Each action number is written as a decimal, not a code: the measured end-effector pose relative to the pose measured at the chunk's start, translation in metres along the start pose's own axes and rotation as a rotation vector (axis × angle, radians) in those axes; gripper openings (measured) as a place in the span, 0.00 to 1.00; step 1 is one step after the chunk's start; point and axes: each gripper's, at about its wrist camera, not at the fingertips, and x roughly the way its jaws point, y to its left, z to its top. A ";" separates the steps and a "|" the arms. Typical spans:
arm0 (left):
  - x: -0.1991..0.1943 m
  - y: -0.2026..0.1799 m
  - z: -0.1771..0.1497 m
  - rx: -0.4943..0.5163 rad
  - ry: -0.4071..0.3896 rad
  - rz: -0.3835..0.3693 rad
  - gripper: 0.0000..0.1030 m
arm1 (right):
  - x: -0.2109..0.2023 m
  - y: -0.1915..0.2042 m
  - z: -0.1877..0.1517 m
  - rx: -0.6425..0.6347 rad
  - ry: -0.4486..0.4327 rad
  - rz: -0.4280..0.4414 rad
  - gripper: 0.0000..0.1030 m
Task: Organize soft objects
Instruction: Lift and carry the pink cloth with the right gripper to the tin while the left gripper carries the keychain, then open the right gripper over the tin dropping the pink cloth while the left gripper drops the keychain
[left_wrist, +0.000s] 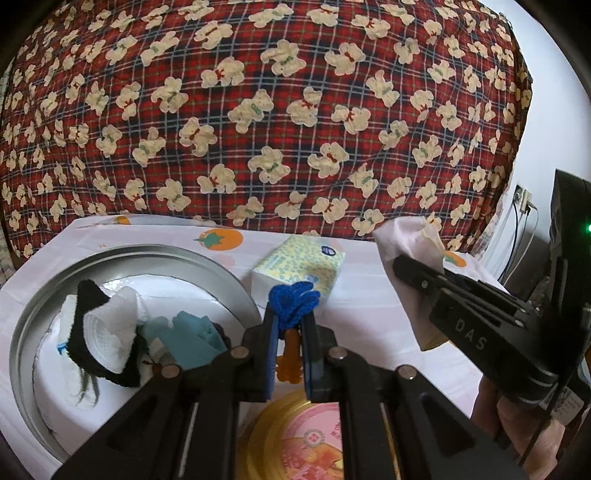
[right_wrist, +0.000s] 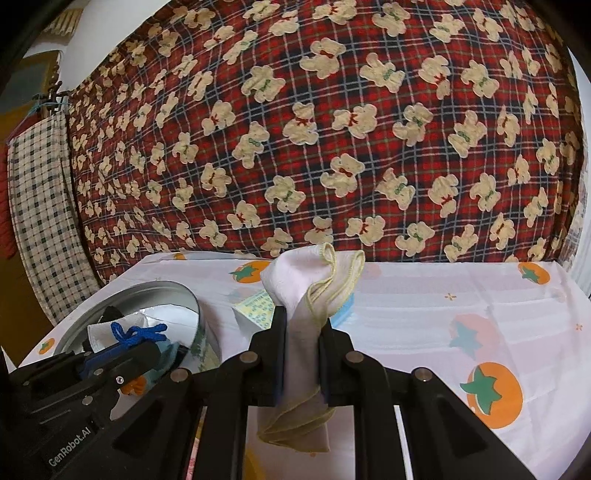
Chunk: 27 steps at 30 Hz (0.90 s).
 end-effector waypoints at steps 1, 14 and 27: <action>-0.001 0.002 0.001 0.000 -0.002 0.001 0.08 | 0.000 0.002 0.001 -0.001 -0.001 0.005 0.16; -0.016 0.030 0.013 -0.016 -0.034 0.046 0.08 | 0.000 0.033 0.014 -0.032 -0.017 0.057 0.16; -0.019 0.052 0.017 -0.004 -0.025 0.092 0.08 | 0.004 0.066 0.028 -0.065 -0.022 0.113 0.16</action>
